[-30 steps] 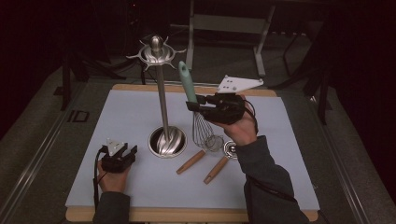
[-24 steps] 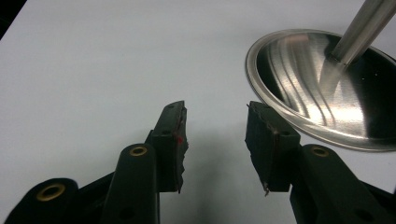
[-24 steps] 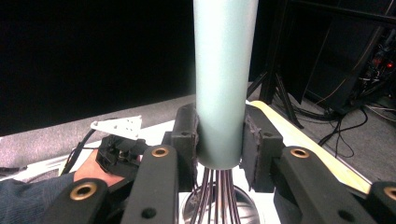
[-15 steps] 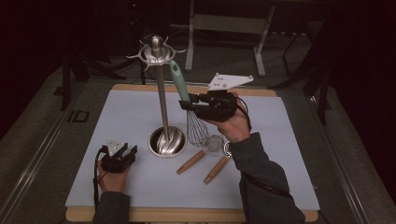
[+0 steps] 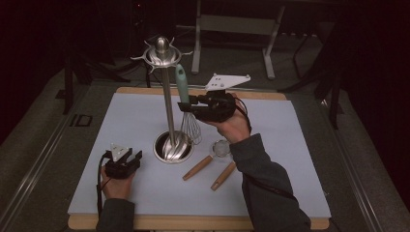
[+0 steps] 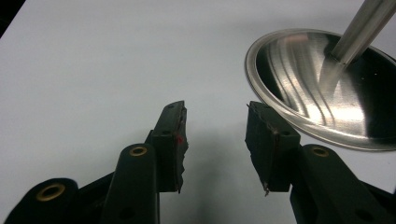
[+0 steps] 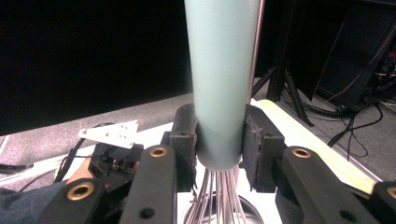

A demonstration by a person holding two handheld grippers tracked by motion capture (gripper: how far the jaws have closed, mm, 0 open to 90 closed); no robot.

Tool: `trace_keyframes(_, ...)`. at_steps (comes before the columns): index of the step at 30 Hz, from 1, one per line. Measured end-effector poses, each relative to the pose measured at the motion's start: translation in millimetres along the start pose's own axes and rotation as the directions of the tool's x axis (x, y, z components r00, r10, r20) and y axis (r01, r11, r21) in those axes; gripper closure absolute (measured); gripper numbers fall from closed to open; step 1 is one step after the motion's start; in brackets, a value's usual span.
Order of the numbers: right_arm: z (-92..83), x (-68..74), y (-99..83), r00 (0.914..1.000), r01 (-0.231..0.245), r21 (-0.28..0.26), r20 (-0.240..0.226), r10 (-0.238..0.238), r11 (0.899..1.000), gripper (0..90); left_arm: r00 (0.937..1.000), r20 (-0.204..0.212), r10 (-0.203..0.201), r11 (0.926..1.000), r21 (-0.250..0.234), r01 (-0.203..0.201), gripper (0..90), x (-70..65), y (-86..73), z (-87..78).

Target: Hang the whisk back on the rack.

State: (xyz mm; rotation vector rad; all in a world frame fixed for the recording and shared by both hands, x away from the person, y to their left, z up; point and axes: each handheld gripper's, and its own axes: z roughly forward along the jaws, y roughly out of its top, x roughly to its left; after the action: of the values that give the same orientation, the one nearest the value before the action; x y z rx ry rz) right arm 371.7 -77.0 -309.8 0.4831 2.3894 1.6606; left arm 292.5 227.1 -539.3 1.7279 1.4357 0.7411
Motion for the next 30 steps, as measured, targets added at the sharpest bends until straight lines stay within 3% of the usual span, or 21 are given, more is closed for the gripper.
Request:
trace_keyframes(14,6.0,0.1,3.4,0.9997,-0.014,-0.006,0.022,0.014,1.0,61.7,1.0,-0.001,-0.002,1.0,-0.001,0.002,57.9,0.0,-0.1,0.0)
trace_keyframes(30,-5.0,1.6,1.3,0.9986,0.04,0.041,0.033,-0.042,0.998,55.3,1.0,-0.002,0.003,1.0,0.005,-0.003,57.9,-0.1,0.1,0.2)
